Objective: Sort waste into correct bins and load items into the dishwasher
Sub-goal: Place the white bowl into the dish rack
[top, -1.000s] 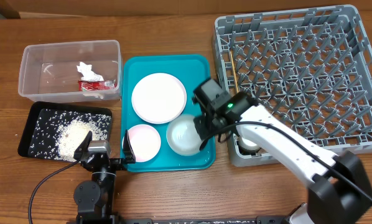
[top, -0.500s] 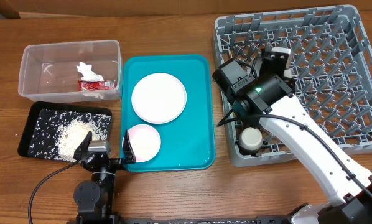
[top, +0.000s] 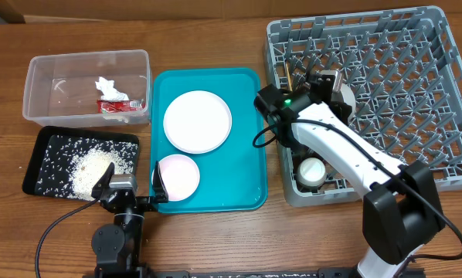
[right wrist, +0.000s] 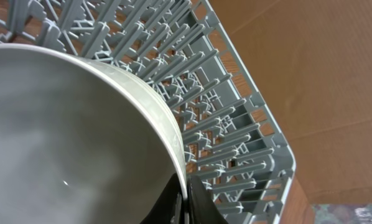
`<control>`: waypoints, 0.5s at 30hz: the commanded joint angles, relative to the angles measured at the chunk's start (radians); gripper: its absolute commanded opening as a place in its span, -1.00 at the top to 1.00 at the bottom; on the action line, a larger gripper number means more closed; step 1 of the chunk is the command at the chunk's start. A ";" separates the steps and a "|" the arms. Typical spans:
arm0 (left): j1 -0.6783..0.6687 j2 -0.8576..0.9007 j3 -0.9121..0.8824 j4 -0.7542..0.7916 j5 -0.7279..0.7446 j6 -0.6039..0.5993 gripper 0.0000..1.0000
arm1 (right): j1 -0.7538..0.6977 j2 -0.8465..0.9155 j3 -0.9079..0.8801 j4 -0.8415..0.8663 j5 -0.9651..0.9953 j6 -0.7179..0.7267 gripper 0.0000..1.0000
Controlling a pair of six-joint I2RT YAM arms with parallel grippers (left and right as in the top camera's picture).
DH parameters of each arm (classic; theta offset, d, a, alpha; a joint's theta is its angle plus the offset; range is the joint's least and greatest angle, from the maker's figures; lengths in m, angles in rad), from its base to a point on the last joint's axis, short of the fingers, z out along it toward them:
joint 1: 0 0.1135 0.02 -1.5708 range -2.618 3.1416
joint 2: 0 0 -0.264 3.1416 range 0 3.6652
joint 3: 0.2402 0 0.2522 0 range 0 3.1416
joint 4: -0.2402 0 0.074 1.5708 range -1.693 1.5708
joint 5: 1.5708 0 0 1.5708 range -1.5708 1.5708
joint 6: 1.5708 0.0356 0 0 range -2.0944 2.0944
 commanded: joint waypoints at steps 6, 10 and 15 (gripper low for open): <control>0.006 -0.010 -0.006 0.001 0.003 0.022 -1.00 | 0.104 0.017 -0.003 -0.040 -0.103 0.064 0.92; 0.006 -0.010 -0.006 0.001 0.003 0.022 -1.00 | 0.132 0.017 -0.003 -0.077 -0.108 0.114 0.92; 0.006 -0.010 -0.006 0.001 0.003 0.022 -1.00 | 0.148 0.017 -0.003 -0.117 -0.120 0.162 0.91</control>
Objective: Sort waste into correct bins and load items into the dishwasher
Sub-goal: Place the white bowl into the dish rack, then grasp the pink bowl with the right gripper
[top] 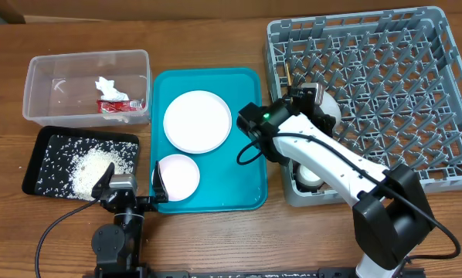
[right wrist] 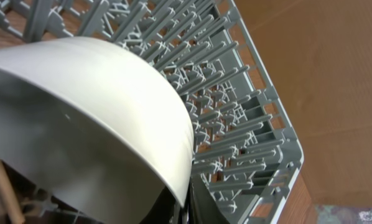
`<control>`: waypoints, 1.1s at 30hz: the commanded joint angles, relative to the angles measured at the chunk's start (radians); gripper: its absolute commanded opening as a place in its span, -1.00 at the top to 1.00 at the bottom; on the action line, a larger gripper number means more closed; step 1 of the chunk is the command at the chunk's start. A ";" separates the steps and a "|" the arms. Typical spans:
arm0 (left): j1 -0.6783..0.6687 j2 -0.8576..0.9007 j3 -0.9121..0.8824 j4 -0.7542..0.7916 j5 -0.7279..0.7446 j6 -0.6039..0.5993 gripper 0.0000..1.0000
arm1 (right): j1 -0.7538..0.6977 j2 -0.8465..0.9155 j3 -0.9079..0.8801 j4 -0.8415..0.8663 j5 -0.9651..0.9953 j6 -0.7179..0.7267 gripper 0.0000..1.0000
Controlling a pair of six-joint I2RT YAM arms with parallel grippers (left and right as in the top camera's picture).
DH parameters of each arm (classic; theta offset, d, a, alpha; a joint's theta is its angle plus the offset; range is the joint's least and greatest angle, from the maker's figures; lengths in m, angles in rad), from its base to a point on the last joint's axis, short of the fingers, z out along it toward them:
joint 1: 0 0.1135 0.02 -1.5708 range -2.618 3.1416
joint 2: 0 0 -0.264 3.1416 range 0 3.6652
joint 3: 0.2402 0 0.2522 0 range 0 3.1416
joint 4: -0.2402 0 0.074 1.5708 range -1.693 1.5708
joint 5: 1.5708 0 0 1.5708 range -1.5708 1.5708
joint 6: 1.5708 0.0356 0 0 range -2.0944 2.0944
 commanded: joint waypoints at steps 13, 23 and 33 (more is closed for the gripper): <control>0.006 -0.010 -0.006 0.001 0.003 0.022 -1.00 | 0.179 0.008 0.031 -0.038 -0.106 0.076 -0.15; 0.006 -0.010 -0.006 0.001 0.003 0.022 -1.00 | 0.245 0.007 0.177 0.183 -0.572 -0.148 -0.43; 0.006 -0.010 -0.006 0.001 0.003 0.022 -0.99 | 0.237 0.018 0.087 0.588 -1.215 -0.321 -0.41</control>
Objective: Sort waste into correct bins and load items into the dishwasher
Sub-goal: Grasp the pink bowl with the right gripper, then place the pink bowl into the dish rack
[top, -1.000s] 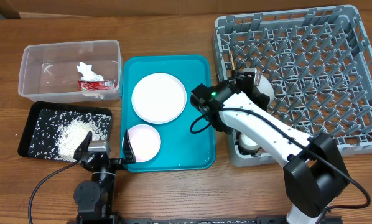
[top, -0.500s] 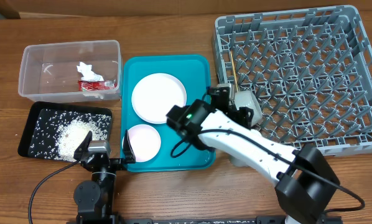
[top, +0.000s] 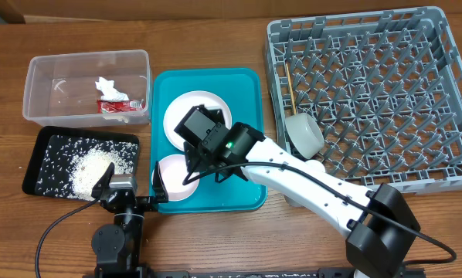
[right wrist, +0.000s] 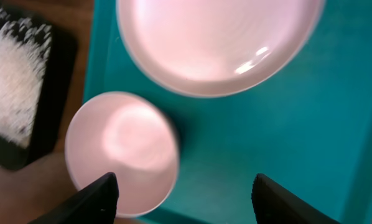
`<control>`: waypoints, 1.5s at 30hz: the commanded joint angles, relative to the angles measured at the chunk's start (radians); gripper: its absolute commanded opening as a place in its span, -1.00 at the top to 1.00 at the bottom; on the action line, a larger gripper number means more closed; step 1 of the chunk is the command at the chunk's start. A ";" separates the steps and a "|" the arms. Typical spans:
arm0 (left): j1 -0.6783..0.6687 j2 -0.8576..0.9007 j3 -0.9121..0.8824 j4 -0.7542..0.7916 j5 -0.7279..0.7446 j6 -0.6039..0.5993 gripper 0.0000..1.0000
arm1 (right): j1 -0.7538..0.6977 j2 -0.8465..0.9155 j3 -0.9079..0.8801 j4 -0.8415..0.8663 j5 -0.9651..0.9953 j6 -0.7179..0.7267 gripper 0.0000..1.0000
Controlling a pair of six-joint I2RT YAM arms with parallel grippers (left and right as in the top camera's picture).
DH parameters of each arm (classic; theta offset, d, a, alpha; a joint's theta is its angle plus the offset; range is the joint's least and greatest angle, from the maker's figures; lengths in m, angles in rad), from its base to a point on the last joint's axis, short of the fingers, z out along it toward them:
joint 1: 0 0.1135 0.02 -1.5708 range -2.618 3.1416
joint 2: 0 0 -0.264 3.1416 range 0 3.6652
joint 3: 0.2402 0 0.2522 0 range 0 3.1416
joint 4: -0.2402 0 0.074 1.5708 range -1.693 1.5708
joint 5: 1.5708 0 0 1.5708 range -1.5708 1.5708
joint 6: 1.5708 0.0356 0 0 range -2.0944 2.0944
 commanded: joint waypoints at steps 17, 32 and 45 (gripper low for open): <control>0.006 -0.010 -0.006 0.001 0.003 0.022 -1.00 | -0.058 0.148 -0.114 0.150 -0.212 0.086 0.92; 0.006 -0.010 -0.006 0.001 0.003 0.022 -1.00 | -0.061 -0.263 0.025 -0.216 0.818 0.029 0.92; 0.006 -0.010 -0.006 0.001 0.003 0.022 -1.00 | -0.356 -0.294 -0.076 -0.469 1.173 0.113 0.92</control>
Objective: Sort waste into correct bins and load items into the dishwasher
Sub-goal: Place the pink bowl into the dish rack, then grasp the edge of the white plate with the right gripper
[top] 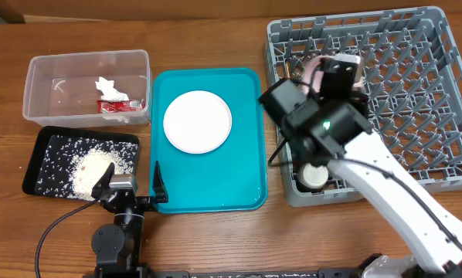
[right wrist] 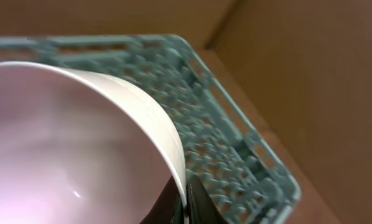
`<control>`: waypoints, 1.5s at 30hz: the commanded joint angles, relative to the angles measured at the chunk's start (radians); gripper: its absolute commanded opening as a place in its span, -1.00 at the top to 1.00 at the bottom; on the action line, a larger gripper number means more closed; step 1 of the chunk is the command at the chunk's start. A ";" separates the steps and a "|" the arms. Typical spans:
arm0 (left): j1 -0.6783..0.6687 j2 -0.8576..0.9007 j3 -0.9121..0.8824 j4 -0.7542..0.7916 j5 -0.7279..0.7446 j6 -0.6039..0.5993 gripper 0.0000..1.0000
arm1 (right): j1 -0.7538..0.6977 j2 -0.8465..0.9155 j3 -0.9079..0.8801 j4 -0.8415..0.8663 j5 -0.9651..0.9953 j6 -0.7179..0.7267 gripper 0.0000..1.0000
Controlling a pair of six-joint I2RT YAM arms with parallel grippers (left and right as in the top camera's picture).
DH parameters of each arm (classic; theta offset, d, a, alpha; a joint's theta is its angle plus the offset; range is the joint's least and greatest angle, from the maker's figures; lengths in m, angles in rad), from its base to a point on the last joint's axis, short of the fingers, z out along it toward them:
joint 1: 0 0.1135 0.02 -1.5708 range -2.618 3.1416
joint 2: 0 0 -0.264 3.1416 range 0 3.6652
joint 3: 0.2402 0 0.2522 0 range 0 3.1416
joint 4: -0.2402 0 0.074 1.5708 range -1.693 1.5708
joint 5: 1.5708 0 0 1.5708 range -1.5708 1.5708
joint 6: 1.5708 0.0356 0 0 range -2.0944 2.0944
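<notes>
My right gripper (right wrist: 186,202) is shut on the rim of a small pink bowl (right wrist: 68,143), one finger inside and one outside. In the overhead view the right gripper (top: 333,71) holds that bowl (top: 314,68) above the left part of the grey dish rack (top: 416,46). A white plate (top: 198,121) lies on the teal tray (top: 246,185). A white cup (top: 314,176) stands in the rack's front left corner. The left gripper (top: 130,185) rests open at the table's front edge, beside the tray's front left corner.
A clear bin (top: 88,85) holding a red wrapper and crumpled paper stands at the back left. A black tray (top: 53,147) with rice lies in front of it. A wooden stick (top: 291,73) pokes up at the rack's left edge.
The right gripper was open over the small pink bowl on the tray. Now it is shut on that bowl's rim above the rack, and the bowl's place on the tray is bare.
The right gripper first held a grey bowl by its rim in the rack, then had it tipped over there. Later the grey bowl lay in the rack and the gripper hung open over the tray. Now it holds the pink bowl over the rack. The left arm stayed still.
</notes>
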 commanded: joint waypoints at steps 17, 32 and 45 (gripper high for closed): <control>0.006 -0.010 -0.006 0.001 0.003 0.022 -1.00 | -0.193 0.229 -0.203 0.111 0.067 0.044 0.92; 0.006 -0.010 -0.006 0.001 0.003 0.022 -1.00 | -0.069 0.247 -0.205 0.007 -0.054 0.142 0.81; 0.006 -0.010 -0.006 0.001 0.003 0.022 -1.00 | 0.046 0.245 -0.173 -0.225 -0.097 0.390 0.21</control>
